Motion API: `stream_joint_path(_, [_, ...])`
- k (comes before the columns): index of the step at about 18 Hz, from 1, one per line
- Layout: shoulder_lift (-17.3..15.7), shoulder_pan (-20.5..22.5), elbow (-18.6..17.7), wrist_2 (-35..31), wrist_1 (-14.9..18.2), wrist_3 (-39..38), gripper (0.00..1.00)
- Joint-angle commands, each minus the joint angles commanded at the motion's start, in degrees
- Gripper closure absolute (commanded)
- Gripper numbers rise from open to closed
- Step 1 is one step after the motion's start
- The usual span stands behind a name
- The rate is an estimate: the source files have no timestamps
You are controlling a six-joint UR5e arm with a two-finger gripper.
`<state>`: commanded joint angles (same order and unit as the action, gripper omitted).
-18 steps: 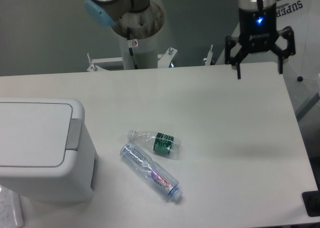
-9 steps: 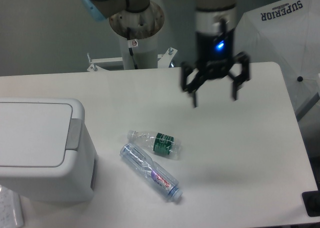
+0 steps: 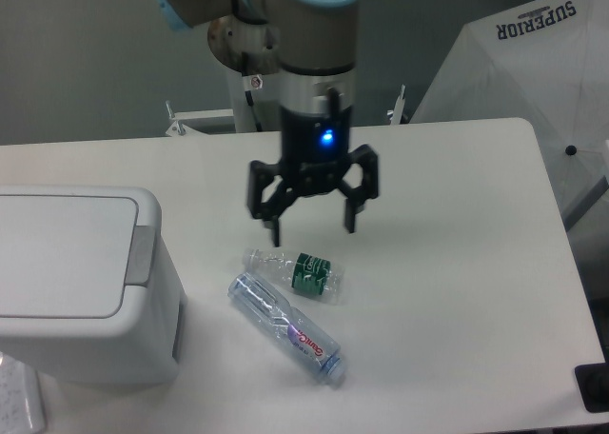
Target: Open the trash can
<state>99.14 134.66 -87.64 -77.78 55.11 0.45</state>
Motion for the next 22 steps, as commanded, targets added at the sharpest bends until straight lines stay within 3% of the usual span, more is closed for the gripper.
stream_joint_path(11, [0.7,-7.0,0.9,0.0,-1.8,-0.5,0.00])
stream_joint_path(22, [0.7,-8.1,-0.4,-0.1,-1.8,-0.7,0.00])
